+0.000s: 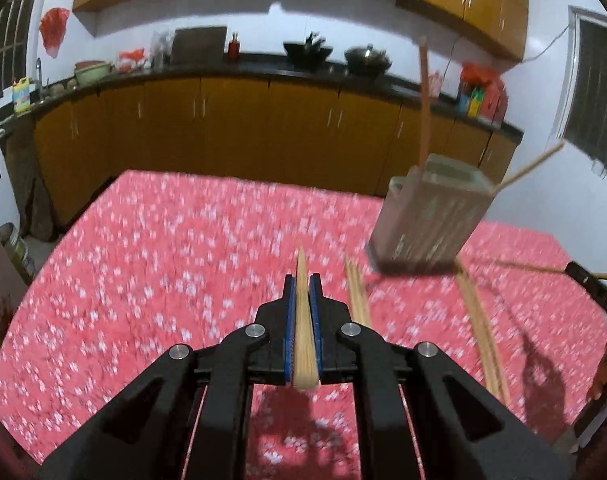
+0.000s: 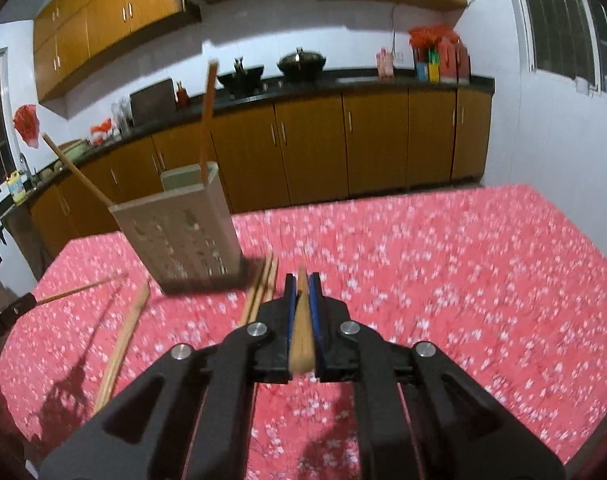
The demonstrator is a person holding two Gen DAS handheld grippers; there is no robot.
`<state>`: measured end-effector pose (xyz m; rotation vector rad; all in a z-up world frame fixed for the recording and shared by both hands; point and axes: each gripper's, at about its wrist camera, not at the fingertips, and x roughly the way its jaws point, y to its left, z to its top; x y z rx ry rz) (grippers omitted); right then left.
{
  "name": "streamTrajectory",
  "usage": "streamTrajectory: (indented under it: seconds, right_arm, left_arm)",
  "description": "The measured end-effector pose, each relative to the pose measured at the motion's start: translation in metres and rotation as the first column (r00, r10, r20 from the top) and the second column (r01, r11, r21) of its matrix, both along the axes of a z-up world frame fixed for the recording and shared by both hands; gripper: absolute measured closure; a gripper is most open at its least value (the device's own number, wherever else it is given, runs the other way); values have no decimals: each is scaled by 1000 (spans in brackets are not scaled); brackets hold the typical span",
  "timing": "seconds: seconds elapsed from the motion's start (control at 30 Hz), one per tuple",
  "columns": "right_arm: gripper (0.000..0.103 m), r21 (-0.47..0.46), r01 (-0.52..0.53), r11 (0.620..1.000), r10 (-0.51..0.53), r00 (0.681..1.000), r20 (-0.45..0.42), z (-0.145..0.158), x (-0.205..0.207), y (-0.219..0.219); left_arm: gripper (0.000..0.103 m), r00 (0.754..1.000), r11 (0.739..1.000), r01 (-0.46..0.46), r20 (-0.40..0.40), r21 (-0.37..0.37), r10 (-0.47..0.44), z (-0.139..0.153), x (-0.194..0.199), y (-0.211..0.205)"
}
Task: Organize utensils
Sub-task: 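Lift the held chopsticks upright and carry them above the beige holder, then open both tools to release the chopsticks into the holder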
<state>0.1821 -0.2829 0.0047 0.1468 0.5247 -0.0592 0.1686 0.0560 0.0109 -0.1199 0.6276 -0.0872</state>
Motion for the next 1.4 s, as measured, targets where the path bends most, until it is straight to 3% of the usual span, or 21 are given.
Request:
streamTrajectory:
  seconds: [0.2, 0.57, 0.77, 0.97, 1.2, 1.4]
  right_arm:
    - [95, -8, -4, 1000, 4, 999, 47, 17, -5, 0]
    - [95, -32, -55, 998, 60, 986, 156, 70, -3, 10]
    - [95, 0, -137, 991, 132, 954, 270, 123, -5, 19]
    - [95, -10, -164, 986, 155, 908, 390, 165, 5, 38]
    - [95, -5, -135, 991, 124, 889, 440, 172, 41, 49]
    - [95, 6, -142, 990, 128, 913, 387, 153, 74, 52]
  left_arm:
    - [95, 998, 999, 4, 57, -43, -1, 25, 1, 5]
    - [95, 993, 1000, 19, 117, -22, -16, 55, 8, 1]
    - [95, 981, 997, 80, 181, -21, -75, 89, 8, -16]
    - [95, 952, 993, 115, 288, -29, -101, 134, 16, -44]
    - [95, 909, 993, 68, 416, -94, -23, 174, 48, -68]
    - [95, 898, 994, 21, 438, -107, 28, 161, 75, -81]
